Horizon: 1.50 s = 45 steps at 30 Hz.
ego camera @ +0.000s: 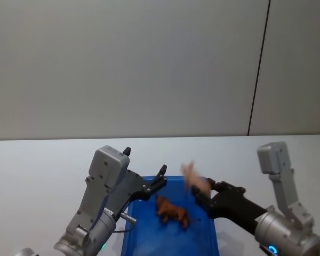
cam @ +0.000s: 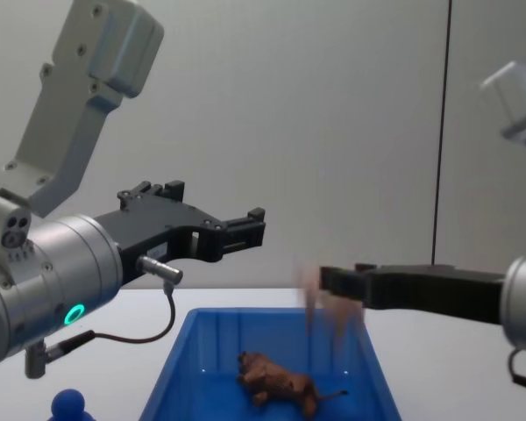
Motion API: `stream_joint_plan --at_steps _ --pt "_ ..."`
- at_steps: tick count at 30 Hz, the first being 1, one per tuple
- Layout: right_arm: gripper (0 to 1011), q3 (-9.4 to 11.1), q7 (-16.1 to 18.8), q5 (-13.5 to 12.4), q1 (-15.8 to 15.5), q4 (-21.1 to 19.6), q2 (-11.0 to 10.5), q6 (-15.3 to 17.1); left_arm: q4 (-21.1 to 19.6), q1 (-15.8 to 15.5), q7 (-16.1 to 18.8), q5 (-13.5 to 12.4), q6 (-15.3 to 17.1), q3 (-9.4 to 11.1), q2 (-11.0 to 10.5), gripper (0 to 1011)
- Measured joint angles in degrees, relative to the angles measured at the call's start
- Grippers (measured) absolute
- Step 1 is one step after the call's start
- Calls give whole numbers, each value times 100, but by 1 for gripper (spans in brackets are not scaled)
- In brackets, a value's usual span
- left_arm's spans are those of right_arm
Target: Pick up the two dolls from the table and place them into the box.
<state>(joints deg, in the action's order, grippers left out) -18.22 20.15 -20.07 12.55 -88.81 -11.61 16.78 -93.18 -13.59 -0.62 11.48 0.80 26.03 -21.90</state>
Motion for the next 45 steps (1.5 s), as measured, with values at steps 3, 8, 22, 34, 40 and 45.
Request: stream_joint_plan --at_steps 3,8,22,34,40,45 --pt "539 -32 111 -20 65 81 50 70 0 0 0 0 0 0 0 1004" --pt "692 -66 193 -15 117 149 87 99 0 0 0 0 0 0 0 1004" --pt "1001 51 17 -43 -127 -2 -178 -97 0 0 0 0 0 0 1 1004" --pt "1001 193 -224 24 -521 -272 -541 -369 -3 5 -2 -8 5 -7 -4 1004" --pt "1001 229 -294 45 -635 -347 -641 -451 -81 64 49 -48 82 -43 -85 1004" --pt "1001 250 -328 55 -696 -387 -696 -494 -252 213 203 -57 211 -119 -254 1004"
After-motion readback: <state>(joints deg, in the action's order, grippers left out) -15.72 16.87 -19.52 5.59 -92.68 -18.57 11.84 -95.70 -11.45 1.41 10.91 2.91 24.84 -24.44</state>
